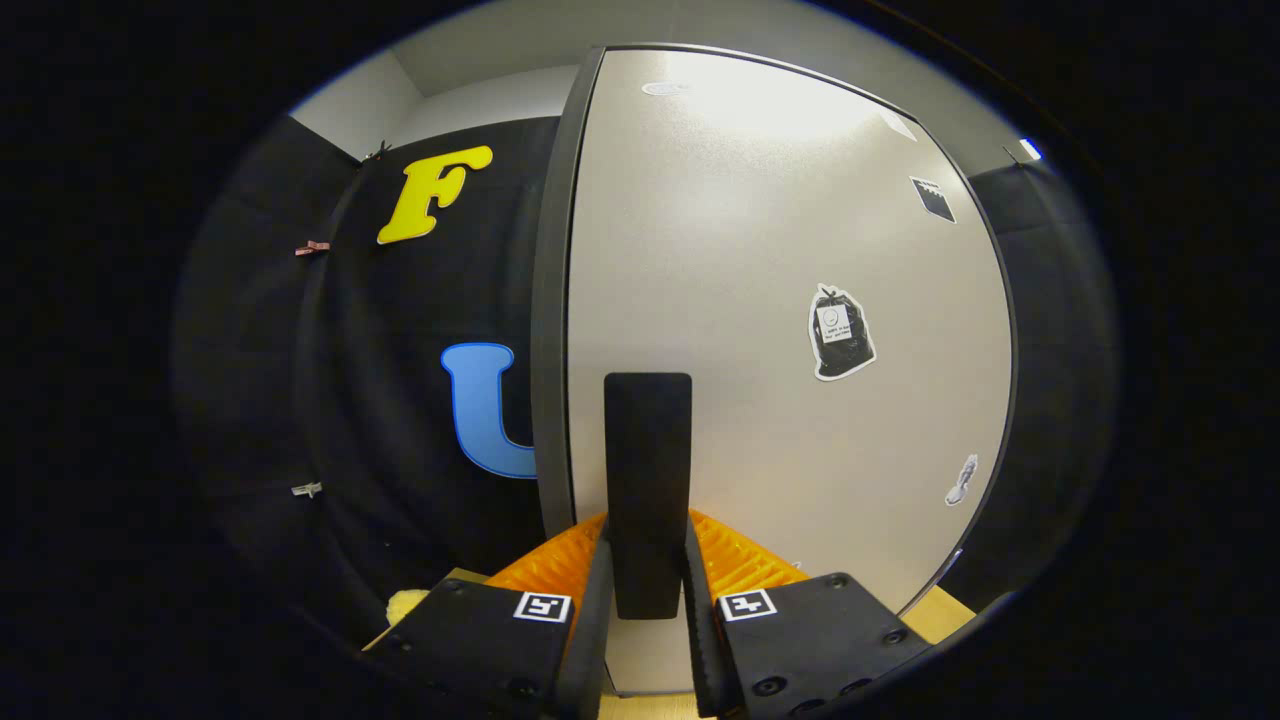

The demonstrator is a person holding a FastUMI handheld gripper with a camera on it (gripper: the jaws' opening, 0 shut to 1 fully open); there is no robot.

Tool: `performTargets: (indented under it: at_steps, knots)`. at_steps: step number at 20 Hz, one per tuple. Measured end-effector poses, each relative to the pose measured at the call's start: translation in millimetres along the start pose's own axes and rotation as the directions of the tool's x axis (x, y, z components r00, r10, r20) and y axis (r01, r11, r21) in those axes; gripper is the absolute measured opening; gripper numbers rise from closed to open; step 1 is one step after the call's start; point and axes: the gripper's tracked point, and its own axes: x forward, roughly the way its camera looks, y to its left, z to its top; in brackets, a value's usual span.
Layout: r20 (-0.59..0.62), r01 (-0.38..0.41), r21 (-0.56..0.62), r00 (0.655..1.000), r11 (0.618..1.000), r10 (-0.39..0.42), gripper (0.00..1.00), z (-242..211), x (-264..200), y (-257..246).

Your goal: Open the shoe cabinet door, grab the shoes and put them into the shoe cabinet, then close the shoe cabinet door.

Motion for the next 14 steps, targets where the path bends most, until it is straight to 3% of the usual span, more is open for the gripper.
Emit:
performTargets:
  at_steps: [2,14]
  knots:
    - [-0.01,0.001,0.003,1.0,1.0,-0.001,0.33,1.0,-4.3,-0.8]
    - [-0.032,-0.054,0.013,0.998,0.998,0.055,0.33,-0.3,-35.2,-3.2]
